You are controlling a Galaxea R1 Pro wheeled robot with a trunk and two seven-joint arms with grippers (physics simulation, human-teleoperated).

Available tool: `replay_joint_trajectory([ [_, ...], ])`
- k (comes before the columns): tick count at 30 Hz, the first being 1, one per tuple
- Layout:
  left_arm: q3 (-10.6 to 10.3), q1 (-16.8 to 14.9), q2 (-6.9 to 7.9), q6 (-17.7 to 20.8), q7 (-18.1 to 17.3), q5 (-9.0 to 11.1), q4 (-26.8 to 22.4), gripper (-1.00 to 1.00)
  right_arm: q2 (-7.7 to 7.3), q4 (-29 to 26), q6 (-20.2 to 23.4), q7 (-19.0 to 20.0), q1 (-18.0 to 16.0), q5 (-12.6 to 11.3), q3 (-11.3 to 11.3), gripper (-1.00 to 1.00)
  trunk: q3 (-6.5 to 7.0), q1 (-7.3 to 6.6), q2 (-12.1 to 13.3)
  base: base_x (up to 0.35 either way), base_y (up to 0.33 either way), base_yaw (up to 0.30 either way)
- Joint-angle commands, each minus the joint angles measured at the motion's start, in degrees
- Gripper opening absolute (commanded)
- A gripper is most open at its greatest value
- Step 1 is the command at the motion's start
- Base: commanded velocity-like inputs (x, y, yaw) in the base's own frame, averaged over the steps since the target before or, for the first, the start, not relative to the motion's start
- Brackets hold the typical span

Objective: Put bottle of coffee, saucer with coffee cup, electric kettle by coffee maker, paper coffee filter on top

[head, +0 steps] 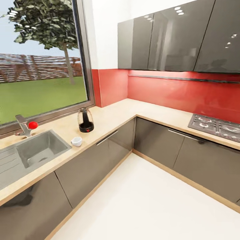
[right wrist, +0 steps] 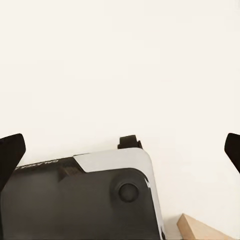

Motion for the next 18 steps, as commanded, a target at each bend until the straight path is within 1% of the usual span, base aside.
replay_joint_trajectory([
  [1, 0.5, -0.1, 0.03, -0.3, 0.2, -0.6, 0.1, 1.00, -0.05, 0.0, -0.1, 0.1, 0.0, -0.6, 0.4, 1.00, -0.13, 0.06, -0.1, 0.330, -0.006, 0.033],
  [5, 0.4, -0.1, -0.05, -0.4, 0.2, -0.6, 0.1, 1.00, -0.07, 0.0, -0.1, 0.1, 0.0, -0.6, 0.4, 1.00, -0.14, 0.06, -0.1, 0.332, 0.018, 0.011],
  [10, 0.4, 0.0, -0.08, -0.4, 0.2, -0.6, 0.1, 1.00, -0.07, 0.0, -0.1, 0.1, 0.0, -0.5, 0.4, 1.00, -0.15, 0.06, -0.1, 0.332, 0.095, 0.005],
  [13, 0.4, 0.0, -0.08, -0.4, 0.2, -0.6, 0.1, 1.00, -0.05, 0.0, -0.2, 0.1, 0.0, -0.5, 0.4, 1.00, -0.22, 0.06, -0.1, 0.309, 0.184, 0.162],
  [18, 0.4, 0.0, -0.09, -0.4, 0.2, -0.6, 0.1, 1.00, 0.01, 0.0, -0.2, 0.1, 0.0, -0.5, 0.4, 1.00, -0.38, 0.06, -0.1, 0.299, 0.212, 0.235],
])
